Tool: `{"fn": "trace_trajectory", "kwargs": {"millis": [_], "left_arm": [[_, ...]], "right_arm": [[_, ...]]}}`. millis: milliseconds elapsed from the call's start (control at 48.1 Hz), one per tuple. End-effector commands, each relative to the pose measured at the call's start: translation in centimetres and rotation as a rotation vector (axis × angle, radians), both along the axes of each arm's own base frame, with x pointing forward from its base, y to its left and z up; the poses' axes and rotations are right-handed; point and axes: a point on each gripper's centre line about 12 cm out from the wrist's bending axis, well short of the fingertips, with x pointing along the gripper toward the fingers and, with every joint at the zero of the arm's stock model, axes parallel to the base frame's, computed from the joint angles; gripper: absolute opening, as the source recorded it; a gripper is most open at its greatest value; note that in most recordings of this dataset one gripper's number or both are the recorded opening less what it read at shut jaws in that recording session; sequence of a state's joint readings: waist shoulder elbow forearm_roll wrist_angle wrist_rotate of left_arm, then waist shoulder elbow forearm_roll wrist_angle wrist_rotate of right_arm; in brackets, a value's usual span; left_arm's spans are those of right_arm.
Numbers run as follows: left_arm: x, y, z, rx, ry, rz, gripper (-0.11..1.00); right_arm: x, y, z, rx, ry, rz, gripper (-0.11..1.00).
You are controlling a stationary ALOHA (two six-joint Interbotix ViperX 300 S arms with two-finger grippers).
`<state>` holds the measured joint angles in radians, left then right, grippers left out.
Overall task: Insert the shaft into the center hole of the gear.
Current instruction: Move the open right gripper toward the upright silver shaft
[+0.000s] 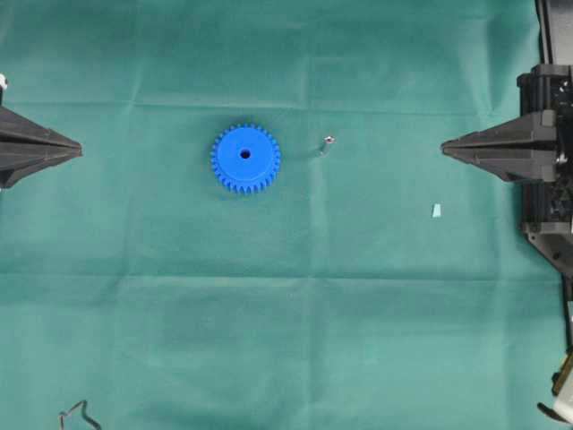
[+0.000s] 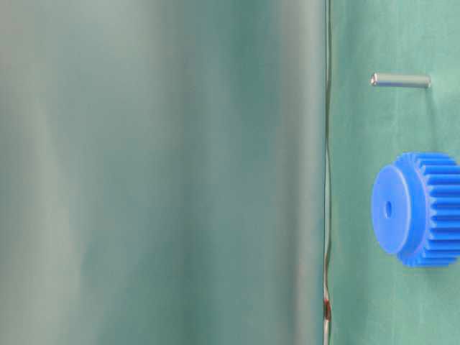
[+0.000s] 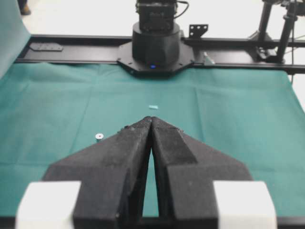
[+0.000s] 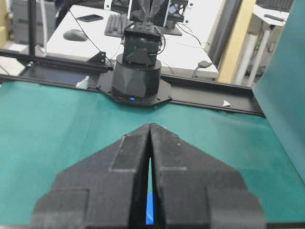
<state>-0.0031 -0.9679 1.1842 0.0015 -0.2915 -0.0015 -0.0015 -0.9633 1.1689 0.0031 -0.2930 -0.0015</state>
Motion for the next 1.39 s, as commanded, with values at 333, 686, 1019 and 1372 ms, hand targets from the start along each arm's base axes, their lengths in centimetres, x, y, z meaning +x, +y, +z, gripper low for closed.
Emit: {"fn": "trace_trajectory", "kwargs": {"millis": [333, 686, 1019, 1372], "left_arm": [[0.3, 0.0, 1.6, 0.010, -0.026, -0.003, 0.00], [0.3, 0.0, 1.3, 0.012, -0.002, -0.002, 0.00], [0.3, 0.0, 1.3, 0.012, 0.001, -0.002, 0.00], [0.5, 0.0, 0.8, 0.012, 0.020, -0.001, 0.00]], "right_arm": [[1.6, -0.7, 0.1, 0.035, 0.045, -0.031, 0.02], [3.4, -2.7, -2.3, 0.093, 0.130, -0.124, 0.13], [7.2, -5.2, -7.8, 0.131, 0.310, -0.216, 0.91], [10.1, -7.4, -14.3, 0.182, 0.445, -0.304, 0.85]]}}
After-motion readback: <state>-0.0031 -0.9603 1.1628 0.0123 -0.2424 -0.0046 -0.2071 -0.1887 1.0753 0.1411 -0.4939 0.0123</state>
